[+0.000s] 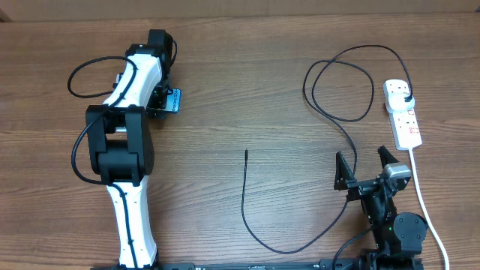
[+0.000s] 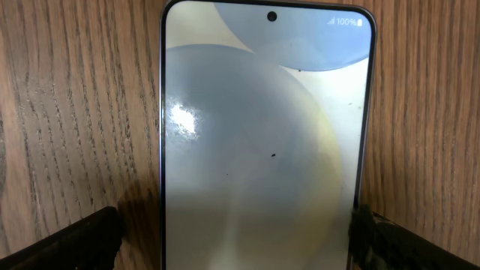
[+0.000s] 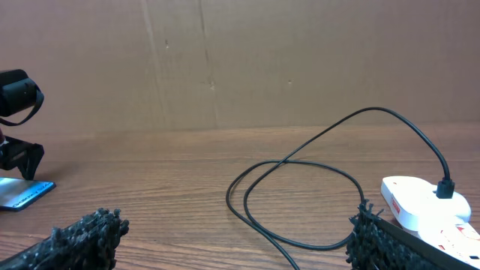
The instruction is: Plug charger to phone and switch on socket
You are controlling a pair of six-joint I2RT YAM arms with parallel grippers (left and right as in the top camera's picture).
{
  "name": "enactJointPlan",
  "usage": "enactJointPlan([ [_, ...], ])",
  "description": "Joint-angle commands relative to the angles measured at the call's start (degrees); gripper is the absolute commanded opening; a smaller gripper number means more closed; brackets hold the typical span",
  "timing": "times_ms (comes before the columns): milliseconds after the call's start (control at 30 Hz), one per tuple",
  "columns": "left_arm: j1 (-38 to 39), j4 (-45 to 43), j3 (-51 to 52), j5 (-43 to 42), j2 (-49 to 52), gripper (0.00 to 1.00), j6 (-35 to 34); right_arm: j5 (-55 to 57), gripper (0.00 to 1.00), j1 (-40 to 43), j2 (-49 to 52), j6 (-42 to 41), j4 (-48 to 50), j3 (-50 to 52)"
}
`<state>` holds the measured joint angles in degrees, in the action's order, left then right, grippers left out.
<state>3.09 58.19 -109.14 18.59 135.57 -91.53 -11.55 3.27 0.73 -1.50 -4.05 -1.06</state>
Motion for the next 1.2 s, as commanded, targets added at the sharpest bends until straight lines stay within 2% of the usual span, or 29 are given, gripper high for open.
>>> enactJointPlan([
  [0, -0.57, 0.24, -0.42, -1.49, 2.75, 1.0, -0.42, 0.59, 1.0, -0.31, -0.57, 0.0, 0.28, 0.59],
  [400, -0.57, 3.76, -0.42, -1.53, 2.75, 1.0, -0.42, 0.57, 1.0, -0.31, -0.57, -0.02, 0.28, 0.59],
  [800, -0.48, 11.1, -0.42, -2.19, 2.75, 1.0, -0.39, 0.59, 1.0, -0.31, -0.57, 0.0, 0.28, 0.59],
  [1167, -0.44, 9.22, -0.42, -6.25, 2.75, 1.0, -4.09, 0.59, 1.0, -0.31, -0.57, 0.0, 0.26, 0.59],
])
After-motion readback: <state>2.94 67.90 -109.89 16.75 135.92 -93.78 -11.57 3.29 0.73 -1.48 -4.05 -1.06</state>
